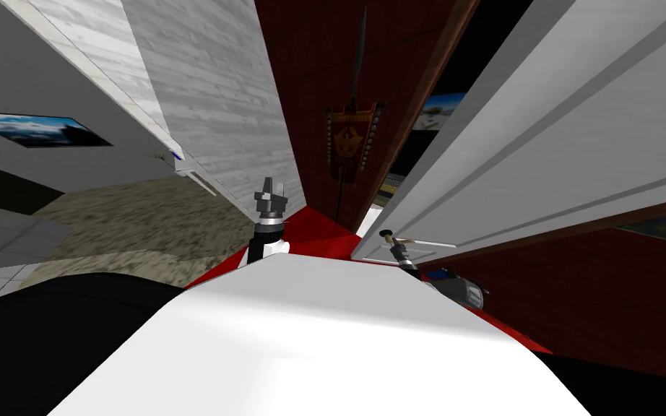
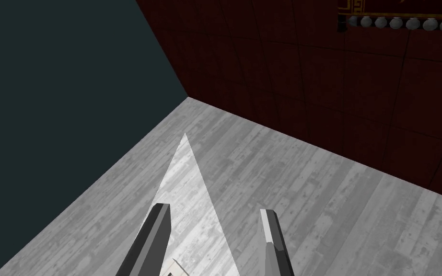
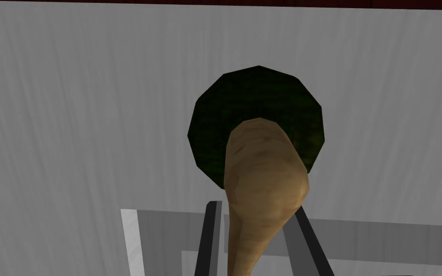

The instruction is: Pull the door open

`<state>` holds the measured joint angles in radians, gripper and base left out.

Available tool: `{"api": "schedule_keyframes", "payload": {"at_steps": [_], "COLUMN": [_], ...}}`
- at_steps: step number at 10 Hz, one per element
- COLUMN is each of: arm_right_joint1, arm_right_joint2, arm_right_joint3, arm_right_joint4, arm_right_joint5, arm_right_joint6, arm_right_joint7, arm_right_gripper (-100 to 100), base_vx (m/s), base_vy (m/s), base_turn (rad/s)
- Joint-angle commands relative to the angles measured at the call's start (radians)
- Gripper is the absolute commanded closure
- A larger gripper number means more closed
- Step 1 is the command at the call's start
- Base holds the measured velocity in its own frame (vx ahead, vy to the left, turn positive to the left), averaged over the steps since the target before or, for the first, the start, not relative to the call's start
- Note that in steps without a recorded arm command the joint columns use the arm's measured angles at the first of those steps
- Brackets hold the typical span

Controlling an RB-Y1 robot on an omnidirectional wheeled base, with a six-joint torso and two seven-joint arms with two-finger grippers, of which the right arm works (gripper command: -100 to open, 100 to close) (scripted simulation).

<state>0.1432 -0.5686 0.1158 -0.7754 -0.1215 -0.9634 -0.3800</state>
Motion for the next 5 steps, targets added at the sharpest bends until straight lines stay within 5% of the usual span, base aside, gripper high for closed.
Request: {"api": "schedule_keyframes", "payload": {"at_steps": [1, 4, 5], "arm_right_joint1": [0.025, 0.048, 0.042], "arm_right_joint2": [-0.016, -0.036, -0.027], "arm_right_joint3": [0.004, 0.014, 0.016], "arm_right_joint4": [-0.002, 0.007, 0.002], "arm_right_joint5": [-0.002, -0.003, -0.001], "arm_right_joint6": [-0.032, -0.075, -0.06], "arm_right_joint7": [-0.008, -0.024, -0.02], "arm_right_gripper": [100, 100, 100], "base_vx": [-0.185, -0.184, -0.105], "base_vy": [-0.088, -0.06, -0.033], "base_turn": [0.169, 0.12, 0.038]}}
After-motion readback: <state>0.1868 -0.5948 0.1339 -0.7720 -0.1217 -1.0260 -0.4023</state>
